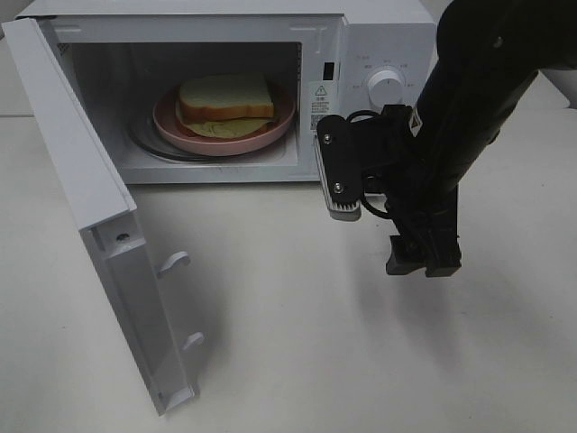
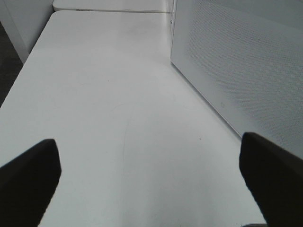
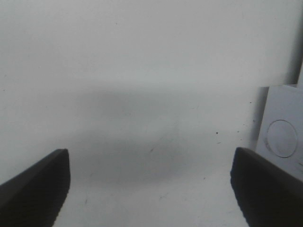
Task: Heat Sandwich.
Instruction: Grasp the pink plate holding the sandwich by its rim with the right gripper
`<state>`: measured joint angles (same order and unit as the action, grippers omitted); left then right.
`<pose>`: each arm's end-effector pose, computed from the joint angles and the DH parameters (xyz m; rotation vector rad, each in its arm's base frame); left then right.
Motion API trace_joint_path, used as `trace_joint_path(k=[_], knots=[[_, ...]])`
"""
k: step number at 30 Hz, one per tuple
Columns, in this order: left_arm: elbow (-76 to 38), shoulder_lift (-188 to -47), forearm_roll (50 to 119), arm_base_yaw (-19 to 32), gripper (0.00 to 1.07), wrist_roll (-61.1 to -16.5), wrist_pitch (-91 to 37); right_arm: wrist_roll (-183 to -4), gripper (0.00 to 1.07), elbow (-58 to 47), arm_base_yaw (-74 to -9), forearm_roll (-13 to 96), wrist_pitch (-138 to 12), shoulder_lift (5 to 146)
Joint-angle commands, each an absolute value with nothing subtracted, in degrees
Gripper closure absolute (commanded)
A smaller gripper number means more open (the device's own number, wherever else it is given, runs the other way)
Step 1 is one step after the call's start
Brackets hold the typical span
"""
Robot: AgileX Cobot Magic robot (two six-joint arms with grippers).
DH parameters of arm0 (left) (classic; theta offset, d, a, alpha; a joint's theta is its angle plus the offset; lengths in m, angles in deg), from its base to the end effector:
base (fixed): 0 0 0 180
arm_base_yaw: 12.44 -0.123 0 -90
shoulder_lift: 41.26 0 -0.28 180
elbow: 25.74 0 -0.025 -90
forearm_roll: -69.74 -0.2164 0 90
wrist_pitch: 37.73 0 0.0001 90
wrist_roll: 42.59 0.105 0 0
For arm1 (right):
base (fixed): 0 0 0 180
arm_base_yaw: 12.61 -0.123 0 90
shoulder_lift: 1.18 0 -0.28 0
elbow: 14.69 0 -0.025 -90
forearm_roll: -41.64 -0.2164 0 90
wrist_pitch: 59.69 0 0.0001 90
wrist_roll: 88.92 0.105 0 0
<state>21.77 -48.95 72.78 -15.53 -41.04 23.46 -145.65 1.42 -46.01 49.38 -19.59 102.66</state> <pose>-0.0198 -0.0060 0.2578 -0.0240 2.0301 -0.0123 0.2580 0.1592 0.2103 -2.0762 1.8966 -0.2448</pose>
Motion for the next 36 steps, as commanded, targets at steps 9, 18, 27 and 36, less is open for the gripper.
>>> trace_joint_path(k=[9, 18, 27, 36], knots=[[21.8, -48.5, 73.2, -15.7, 0.09, -41.3, 23.5, -145.9, 0.23, -6.5, -50.1, 53.2, -23.7, 104.5], [21.8, -48.5, 73.2, -15.7, 0.09, -41.3, 23.5, -145.9, 0.25, -14.6, -50.8, 53.0, -24.2, 111.0], [21.8, -48.5, 73.2, -15.7, 0.09, -41.3, 23.5, -145.2, 0.27, -20.8, -51.5, 53.0, -27.2, 116.4], [21.8, -48.5, 73.2, -15.7, 0.09, -41.3, 23.5, -144.6, 0.28, -25.6, -51.5, 51.6, -28.9, 121.9]])
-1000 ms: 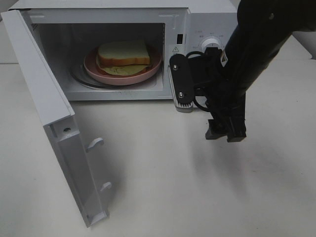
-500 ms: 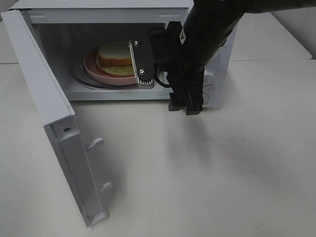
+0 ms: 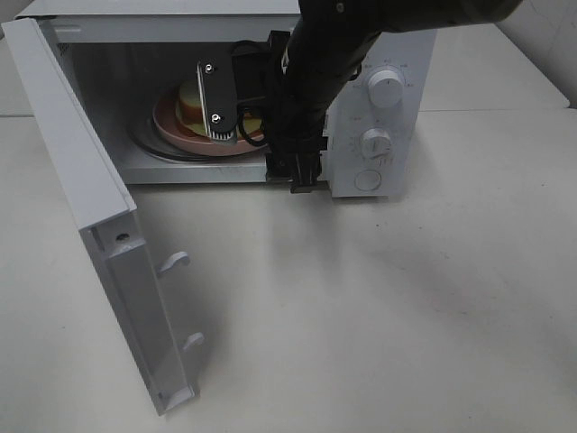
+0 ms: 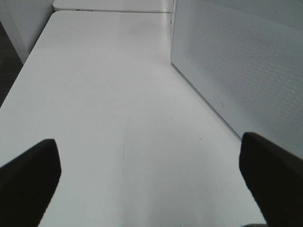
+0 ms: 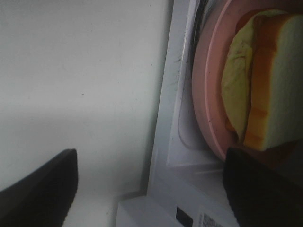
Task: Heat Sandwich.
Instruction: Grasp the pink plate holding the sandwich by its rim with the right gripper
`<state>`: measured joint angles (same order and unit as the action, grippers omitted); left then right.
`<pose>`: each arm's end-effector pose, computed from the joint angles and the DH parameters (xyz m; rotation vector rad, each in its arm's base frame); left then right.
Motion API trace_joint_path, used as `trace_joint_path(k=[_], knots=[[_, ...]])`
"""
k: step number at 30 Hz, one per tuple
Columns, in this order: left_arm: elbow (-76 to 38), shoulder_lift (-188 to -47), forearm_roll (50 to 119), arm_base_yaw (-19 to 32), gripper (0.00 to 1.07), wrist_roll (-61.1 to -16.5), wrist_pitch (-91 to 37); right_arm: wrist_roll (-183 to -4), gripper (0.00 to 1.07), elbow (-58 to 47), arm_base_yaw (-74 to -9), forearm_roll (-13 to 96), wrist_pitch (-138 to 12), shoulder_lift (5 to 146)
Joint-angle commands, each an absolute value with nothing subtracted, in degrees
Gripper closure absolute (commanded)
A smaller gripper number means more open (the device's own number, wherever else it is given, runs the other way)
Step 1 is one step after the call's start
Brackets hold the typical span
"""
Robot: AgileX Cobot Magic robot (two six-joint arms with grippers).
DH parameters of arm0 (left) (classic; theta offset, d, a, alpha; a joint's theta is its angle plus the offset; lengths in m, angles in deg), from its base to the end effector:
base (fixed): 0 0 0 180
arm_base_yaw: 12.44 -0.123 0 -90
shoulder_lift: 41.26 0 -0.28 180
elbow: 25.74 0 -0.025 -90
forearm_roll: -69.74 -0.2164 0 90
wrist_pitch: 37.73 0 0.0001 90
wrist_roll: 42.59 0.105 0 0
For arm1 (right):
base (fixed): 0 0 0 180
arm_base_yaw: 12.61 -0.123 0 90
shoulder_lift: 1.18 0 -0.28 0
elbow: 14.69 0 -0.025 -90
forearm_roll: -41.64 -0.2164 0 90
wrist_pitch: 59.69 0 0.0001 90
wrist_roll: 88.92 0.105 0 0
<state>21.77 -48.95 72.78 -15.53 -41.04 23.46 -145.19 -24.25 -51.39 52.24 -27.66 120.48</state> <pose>-0.0198 -0.0060 0.2578 -0.0240 2.0301 -0.0123 0.3328 0.2542 0.2188 -1.9688 1.5879 -0.3105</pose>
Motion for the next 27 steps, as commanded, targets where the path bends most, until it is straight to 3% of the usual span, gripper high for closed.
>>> trace_joint_path(k=[1, 27], knots=[[21.8, -48.5, 73.2, -15.7, 0.09, -41.3, 23.5, -144.6, 0.28, -26.1, -51.5, 51.6, -29.2, 122.5], [21.8, -48.5, 73.2, -15.7, 0.09, -41.3, 23.5, -142.8, 0.31, -43.8, -51.3, 52.0, -26.1, 138.4]])
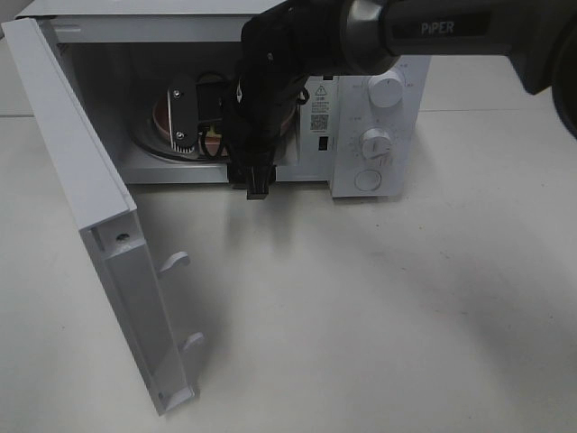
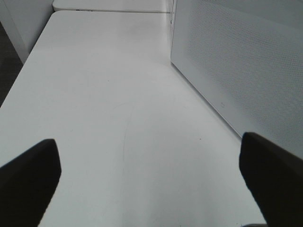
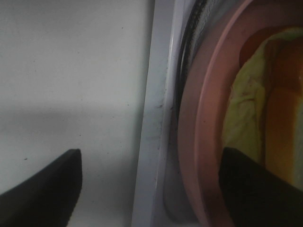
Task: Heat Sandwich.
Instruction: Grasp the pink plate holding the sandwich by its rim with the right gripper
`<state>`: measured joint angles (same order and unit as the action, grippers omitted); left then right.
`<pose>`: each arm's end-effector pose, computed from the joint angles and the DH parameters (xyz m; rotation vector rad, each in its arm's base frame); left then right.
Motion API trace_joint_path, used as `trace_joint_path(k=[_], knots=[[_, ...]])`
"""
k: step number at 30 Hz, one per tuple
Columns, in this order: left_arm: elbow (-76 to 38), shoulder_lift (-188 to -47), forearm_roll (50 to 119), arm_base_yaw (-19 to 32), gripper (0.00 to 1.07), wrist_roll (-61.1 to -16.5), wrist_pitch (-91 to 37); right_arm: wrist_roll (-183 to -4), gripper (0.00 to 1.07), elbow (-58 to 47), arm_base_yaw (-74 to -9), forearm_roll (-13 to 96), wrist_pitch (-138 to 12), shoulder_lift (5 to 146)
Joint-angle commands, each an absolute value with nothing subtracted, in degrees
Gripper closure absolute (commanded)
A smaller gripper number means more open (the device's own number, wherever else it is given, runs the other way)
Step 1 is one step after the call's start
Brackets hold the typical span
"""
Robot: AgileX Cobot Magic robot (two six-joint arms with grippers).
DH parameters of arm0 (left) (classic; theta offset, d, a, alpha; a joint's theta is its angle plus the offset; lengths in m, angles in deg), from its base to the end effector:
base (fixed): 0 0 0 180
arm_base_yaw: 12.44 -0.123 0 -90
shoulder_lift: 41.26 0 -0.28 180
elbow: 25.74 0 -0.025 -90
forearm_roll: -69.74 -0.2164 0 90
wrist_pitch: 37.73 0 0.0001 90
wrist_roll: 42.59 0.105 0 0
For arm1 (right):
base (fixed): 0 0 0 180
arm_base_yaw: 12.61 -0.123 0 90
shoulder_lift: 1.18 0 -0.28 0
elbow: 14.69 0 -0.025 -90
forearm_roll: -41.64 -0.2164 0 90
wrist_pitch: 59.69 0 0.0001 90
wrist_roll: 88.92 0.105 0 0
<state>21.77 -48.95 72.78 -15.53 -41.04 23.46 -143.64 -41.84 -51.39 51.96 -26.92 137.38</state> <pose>-0.0198 -0.0060 0.2578 -0.0240 2.0301 -0.0123 0.3823 0.2941 0.1683 -1.9421 1.6186 -0.2966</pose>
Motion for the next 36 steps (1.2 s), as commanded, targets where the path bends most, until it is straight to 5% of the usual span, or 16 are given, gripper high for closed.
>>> trace_joint_path(k=[1, 22, 24, 26, 27, 30, 36], knots=[[21.8, -48.5, 73.2, -15.7, 0.09, -41.3, 23.5, -142.8, 0.31, -44.4, -51.3, 52.0, -25.8, 139.0], [21.8, -48.5, 73.2, -15.7, 0.09, -41.3, 23.5, -140.1, 0.36, -47.5, -49.8, 53.8, -24.9, 142.9], [21.8, -48.5, 73.2, -15.7, 0.09, -41.3, 23.5, -139.9, 0.46, -47.5, -49.8, 54.3, -24.6, 143.2], [21.8, -48.5, 73.2, -15.7, 0.09, -41.3, 23.5, -139.2, 0.73, -47.5, -49.8, 54.6, -24.0, 143.4], [21.8, -48.5, 73.2, -15.7, 0.09, -41.3, 23.5, -139.2, 0.73, -47.5, -49.8, 54.6, -24.0, 143.4], [21.8, -48.5, 73.2, -15.7, 0.09, -41.3, 23.5, -137.2, 1.07, -47.5, -49.8, 54.6, -23.7, 143.4], [21.8, -48.5, 73.2, -15.7, 0.09, -41.3, 23.5, -136.9, 1.07, -47.5, -49.8, 54.6, -23.0, 143.4]])
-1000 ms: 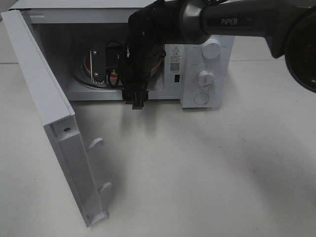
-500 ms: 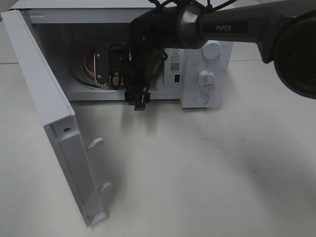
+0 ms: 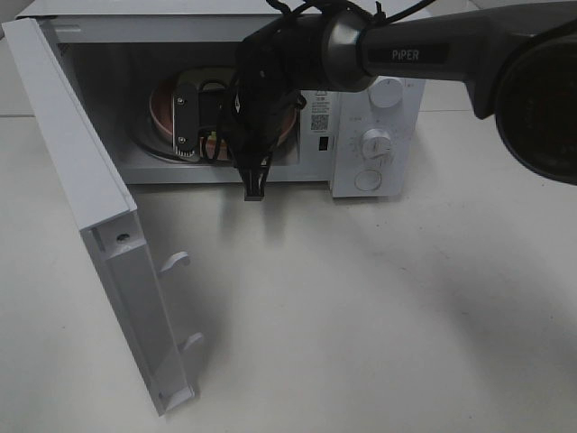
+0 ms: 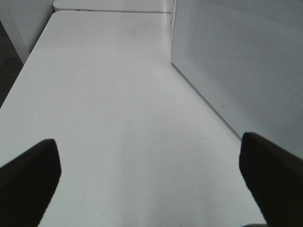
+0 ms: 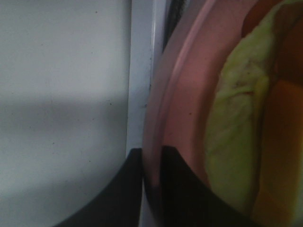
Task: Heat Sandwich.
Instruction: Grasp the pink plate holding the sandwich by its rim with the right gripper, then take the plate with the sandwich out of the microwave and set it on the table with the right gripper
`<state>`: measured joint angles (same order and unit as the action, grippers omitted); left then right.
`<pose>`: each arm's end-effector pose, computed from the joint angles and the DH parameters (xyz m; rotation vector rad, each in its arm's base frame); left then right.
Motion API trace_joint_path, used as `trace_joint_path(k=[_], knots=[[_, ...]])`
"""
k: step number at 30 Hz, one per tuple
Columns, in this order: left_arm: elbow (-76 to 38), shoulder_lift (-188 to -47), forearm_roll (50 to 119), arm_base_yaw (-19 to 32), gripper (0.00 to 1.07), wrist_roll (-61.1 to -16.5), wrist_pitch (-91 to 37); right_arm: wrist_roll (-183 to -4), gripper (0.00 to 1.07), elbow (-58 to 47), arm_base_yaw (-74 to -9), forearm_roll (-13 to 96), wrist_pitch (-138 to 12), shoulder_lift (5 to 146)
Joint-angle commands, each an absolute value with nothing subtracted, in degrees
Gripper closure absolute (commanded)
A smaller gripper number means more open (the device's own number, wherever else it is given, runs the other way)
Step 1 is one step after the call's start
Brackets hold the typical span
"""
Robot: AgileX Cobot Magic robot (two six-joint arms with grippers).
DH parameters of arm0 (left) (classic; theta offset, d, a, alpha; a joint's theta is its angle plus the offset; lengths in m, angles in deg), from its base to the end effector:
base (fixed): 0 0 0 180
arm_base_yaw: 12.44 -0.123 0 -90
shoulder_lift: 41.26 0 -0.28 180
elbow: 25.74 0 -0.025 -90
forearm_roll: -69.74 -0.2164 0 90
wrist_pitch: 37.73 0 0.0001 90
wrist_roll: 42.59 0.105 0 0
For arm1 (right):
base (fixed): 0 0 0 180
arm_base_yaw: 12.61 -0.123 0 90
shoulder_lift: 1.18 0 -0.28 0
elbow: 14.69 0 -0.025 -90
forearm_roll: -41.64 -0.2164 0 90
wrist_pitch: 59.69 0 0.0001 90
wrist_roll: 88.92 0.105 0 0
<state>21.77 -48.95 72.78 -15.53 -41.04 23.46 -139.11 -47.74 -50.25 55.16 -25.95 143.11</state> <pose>-0.0198 -0.0060 0.2578 -0.0240 2.0301 -0.0123 0.4034 0.2938 0.1468 -1.8968 1.6862 -0.3311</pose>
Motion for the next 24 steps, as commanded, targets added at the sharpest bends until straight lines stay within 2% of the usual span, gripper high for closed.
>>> trace_joint_path(k=[1, 11, 24], knots=[[21.8, -48.5, 73.2, -15.7, 0.09, -41.3, 23.5, -136.9, 1.07, -47.5, -49.8, 54.6, -22.7, 143.4], [21.8, -48.5, 73.2, -15.7, 0.09, -41.3, 23.5, -137.5, 1.07, -47.5, -50.0, 54.3, -22.0, 143.3], [21.8, -48.5, 73.2, -15.7, 0.09, -41.3, 23.5, -146.4, 1.07, -47.5, -50.2, 50.2, -19.3, 143.0]])
